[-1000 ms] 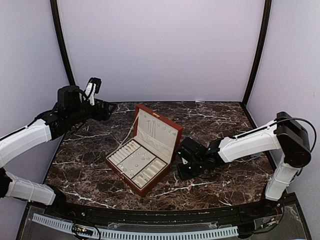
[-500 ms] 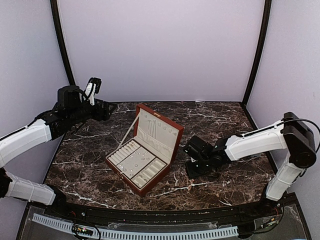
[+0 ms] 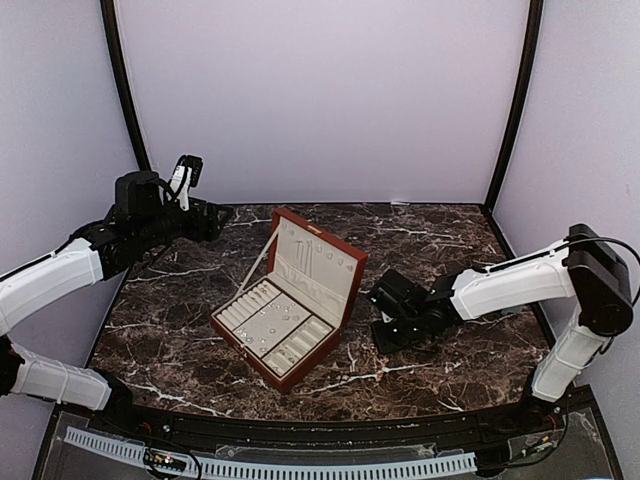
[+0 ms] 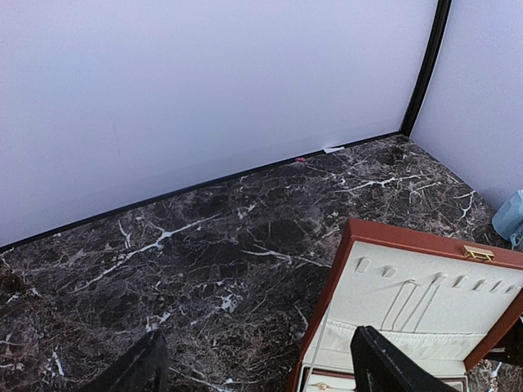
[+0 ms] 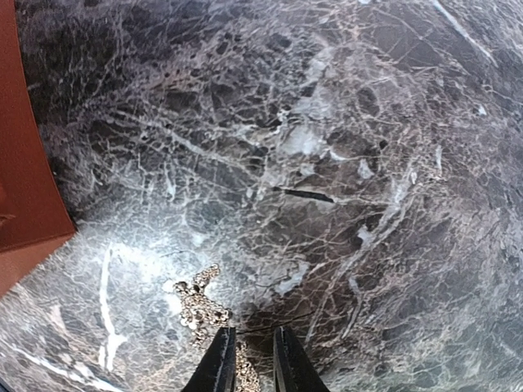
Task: Organize the mixed jewelry
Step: Adjust the necklace at the center of the board, then pick up the necklace from the center of the board, then pass from the right arm to the left
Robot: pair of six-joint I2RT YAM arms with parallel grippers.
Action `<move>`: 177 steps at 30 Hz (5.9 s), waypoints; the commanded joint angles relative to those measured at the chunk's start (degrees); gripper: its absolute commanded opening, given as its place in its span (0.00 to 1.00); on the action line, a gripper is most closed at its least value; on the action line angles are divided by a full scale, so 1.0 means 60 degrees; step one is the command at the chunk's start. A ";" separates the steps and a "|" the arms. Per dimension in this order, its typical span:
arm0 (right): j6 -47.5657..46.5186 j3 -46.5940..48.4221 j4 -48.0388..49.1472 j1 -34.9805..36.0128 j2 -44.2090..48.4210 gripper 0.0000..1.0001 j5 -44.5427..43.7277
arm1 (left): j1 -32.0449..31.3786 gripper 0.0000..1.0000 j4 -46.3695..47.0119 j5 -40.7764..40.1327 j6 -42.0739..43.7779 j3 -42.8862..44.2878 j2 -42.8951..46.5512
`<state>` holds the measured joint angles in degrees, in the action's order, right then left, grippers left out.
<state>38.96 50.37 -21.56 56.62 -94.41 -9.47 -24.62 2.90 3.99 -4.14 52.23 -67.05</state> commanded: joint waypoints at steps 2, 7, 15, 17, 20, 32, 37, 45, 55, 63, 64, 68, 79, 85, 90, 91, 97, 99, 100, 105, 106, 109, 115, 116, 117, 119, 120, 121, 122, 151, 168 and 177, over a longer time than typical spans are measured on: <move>-0.0638 0.0222 0.0212 0.0033 -0.0218 0.17 0.0025 | 0.0046 0.80 0.0131 -0.0017 0.0069 -0.0121 0.0247; -0.1008 0.0295 0.0382 0.0121 -0.0344 0.16 0.0142 | 0.0046 0.80 0.0133 -0.0017 0.0064 -0.0121 0.0239; -0.1355 0.0393 0.0391 0.0223 -0.0566 0.17 0.0113 | 0.0046 0.80 0.0118 -0.0036 0.0081 -0.0124 0.0232; -0.1380 0.0394 0.0427 0.0236 -0.0615 0.18 0.0073 | 0.0046 0.80 0.0118 -0.0035 0.0083 -0.0121 0.0234; -0.1419 0.0376 0.0451 0.0295 -0.0784 0.17 -0.0033 | 0.0046 0.80 0.0118 -0.0035 0.0081 -0.0121 0.0221; -0.1301 -0.0013 -0.0419 0.0702 -0.0803 0.12 -0.0896 | 0.0046 0.80 0.0118 -0.0064 0.0088 -0.0121 0.0214; -0.0930 -0.0416 -0.0184 0.0700 -0.0561 0.06 -0.0841 | 0.0046 0.80 0.0118 -0.0066 0.0090 -0.0121 0.0230; -0.0630 -0.0792 0.1567 0.0322 -0.0508 0.00 -0.0281 | 0.0046 0.80 0.0216 -0.0252 0.0413 -0.0209 0.0360; -0.0557 -0.1707 0.3205 -0.0444 0.1085 0.00 -0.0383 | -0.0854 0.80 0.1605 0.0707 0.1349 -0.0949 0.0982; -0.0760 -0.2560 0.4552 -0.1074 0.2150 0.00 0.0407 | -0.3206 0.80 0.3223 0.0209 0.1048 -0.1162 -0.0075; -0.0756 -0.2639 0.4623 -0.1129 0.2263 0.00 0.0459 | -0.3345 0.80 0.3414 0.0216 0.0935 -0.1165 -0.0420; -0.0786 -0.2969 0.4860 -0.1225 0.2792 0.00 0.0695 | -0.4109 0.79 0.4605 0.0314 0.0160 -0.1105 -0.1492; -0.0828 -0.2495 0.2861 -0.1179 0.2362 0.10 0.0471 | -0.5269 0.78 0.5699 0.0370 -0.0548 -0.0598 -0.3139; -0.0217 -0.1904 0.1735 -0.0469 0.1746 0.30 0.0137 | -0.5279 0.78 0.5543 -0.0177 -0.0428 -0.0780 -0.2905; 0.0352 -0.1764 0.1383 0.0213 0.1636 0.36 -0.0013 | -0.5271 0.78 0.5364 -0.0549 -0.0317 -0.1010 -0.2649; 0.0436 -0.1740 0.1338 0.0304 0.1622 0.36 -0.0026 | -0.5271 0.78 0.5352 -0.0687 -0.0316 -0.1034 -0.2612; 0.0633 -0.1406 0.1059 0.0624 0.1063 0.26 -0.0278 | -0.5271 0.78 0.5379 -0.0943 -0.0387 -0.1201 -0.2508; 0.0643 -0.1252 0.0948 0.0750 0.0854 0.26 -0.0344 | -0.5271 0.78 0.5390 -0.1018 -0.0404 -0.1274 -0.2451; 0.0672 -0.1161 0.0868 0.0822 0.0745 0.26 -0.0404 | -0.5271 0.78 0.5391 -0.1053 -0.0406 -0.1306 -0.2402; 0.0957 -0.1071 0.0496 0.1003 0.0462 0.24 -0.0660 | -0.5275 0.78 0.5427 -0.1224 -0.0436 -0.1470 -0.2263; 0.1059 -0.1082 0.0387 0.1018 0.0447 0.23 -0.0722 | -0.5273 0.78 0.5422 -0.1259 -0.0451 -0.1509 -0.2252; 0.1411 -0.1149 0.0066 0.1019 0.0457 0.15 -0.1052 | -0.5275 0.78 0.5445 -0.1311 -0.0505 -0.1572 -0.2197; 0.1886 -0.1164 -0.0544 0.1004 0.0345 0.00 -0.1742 | -0.5274 0.78 0.5486 -0.1381 -0.0553 -0.1600 -0.2169; 0.1911 -0.1198 -0.0474 0.0969 0.0340 0.00 -0.1771 | -0.5272 0.78 0.5492 -0.1389 -0.0573 -0.1593 -0.2174; 0.1920 -0.1253 -0.0372 0.0902 0.0353 0.00 -0.1757 | -0.5272 0.79 0.5500 -0.1395 -0.0571 -0.1580 -0.2171; 0.1908 -0.1437 0.0063 0.0687 0.0461 0.00 -0.1584 | -0.5271 0.78 0.5498 -0.1401 -0.0590 -0.1552 -0.2170; 0.1859 -0.1569 0.0389 0.0539 0.0589 0.00 -0.1424 | -0.5271 0.78 0.5495 -0.1406 -0.0615 -0.1547 -0.2170; 0.1771 -0.1754 0.0869 0.0385 0.0766 0.00 -0.1153 | -0.5271 0.79 0.5502 -0.1410 -0.0636 -0.1539 -0.2170; 0.1681 -0.1954 0.1384 0.0236 0.0984 0.00 -0.0861 | -0.5275 0.78 0.5514 -0.1404 -0.0681 -0.1533 -0.2185; 0.0614 -0.4356 0.5457 -0.2315 0.3919 0.00 0.2831 | -0.5769 0.77 0.6175 -0.0105 -0.0627 -0.0919 -0.3279; 0.0993 -0.5421 0.7371 -0.3120 0.4974 0.00 0.4769 | -0.6928 0.61 0.6308 0.0277 0.0071 0.0544 -0.6273; 0.1188 -0.5804 0.7313 -0.3208 0.5605 0.00 0.4744 | -0.7210 0.57 0.6317 0.0114 0.0006 0.1281 -0.7529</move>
<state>45.32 16.56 20.16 37.78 -62.28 18.26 -67.35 39.38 4.69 -3.62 57.76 -110.52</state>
